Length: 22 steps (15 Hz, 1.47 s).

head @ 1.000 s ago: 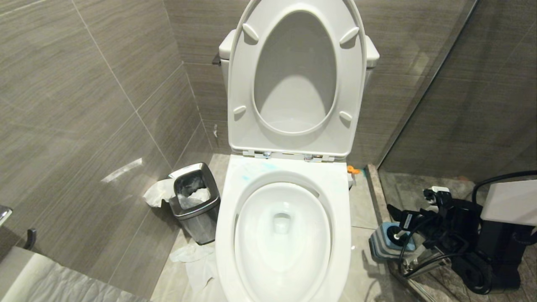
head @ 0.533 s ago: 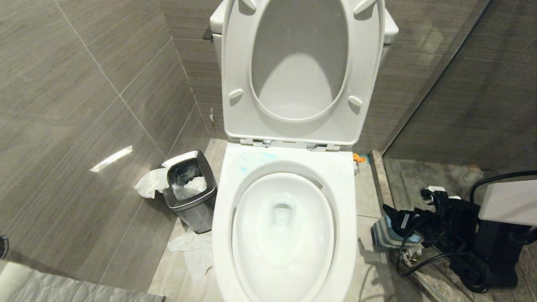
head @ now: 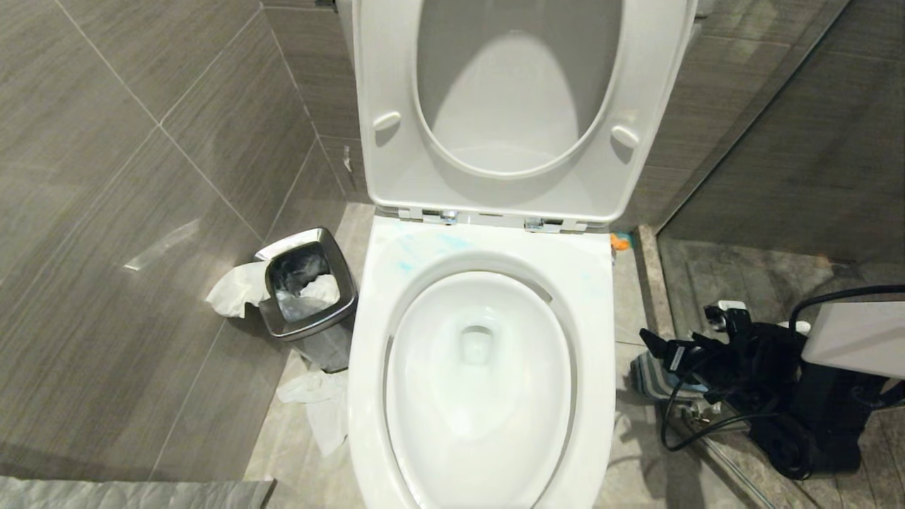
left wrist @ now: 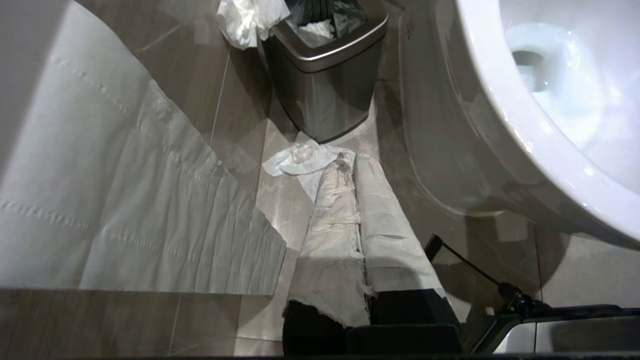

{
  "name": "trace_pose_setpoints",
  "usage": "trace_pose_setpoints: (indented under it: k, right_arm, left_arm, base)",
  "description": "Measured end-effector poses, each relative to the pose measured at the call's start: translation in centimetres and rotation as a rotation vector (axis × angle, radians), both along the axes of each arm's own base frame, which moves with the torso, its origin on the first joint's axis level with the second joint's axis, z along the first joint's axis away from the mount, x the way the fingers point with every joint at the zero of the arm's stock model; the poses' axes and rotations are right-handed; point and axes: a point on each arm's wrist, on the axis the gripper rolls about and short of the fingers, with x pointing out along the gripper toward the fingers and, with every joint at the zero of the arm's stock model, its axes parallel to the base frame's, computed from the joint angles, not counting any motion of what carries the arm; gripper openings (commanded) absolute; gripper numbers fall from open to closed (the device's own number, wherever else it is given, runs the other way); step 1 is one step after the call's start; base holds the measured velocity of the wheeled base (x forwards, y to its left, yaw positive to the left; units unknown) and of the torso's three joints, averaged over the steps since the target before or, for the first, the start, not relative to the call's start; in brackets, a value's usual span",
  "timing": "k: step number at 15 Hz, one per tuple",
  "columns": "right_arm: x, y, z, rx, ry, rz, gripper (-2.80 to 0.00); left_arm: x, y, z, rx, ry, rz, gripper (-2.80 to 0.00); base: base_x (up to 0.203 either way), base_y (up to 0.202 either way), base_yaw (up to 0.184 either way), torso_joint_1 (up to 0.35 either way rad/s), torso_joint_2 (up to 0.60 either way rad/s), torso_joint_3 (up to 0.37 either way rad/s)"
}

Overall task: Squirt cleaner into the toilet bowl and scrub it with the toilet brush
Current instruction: Pour in the cleaning agent

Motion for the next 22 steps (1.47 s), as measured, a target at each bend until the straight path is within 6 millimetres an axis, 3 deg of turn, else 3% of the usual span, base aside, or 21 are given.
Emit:
trace_pose_setpoints:
  k: [12, 22]
  right_arm:
    - [2.0, 1.2, 1.4, -0.014, -0.094, 0.034, 0.00]
    - [2.9, 2.2, 2.1, -0.031, -0.141, 0.059, 0.00]
  left_arm:
    - [0.0, 0.0, 0.0, 0.000, -0.003, 0.000, -2.80]
    - [0.0, 0.0, 0.0, 0.000, -0.003, 0.000, -2.80]
  base:
    - [0.000, 0.000, 0.000, 0.003, 0.00, -0.196]
    - [0.000, 0.000, 0.000, 0.002, 0.00, -0.074]
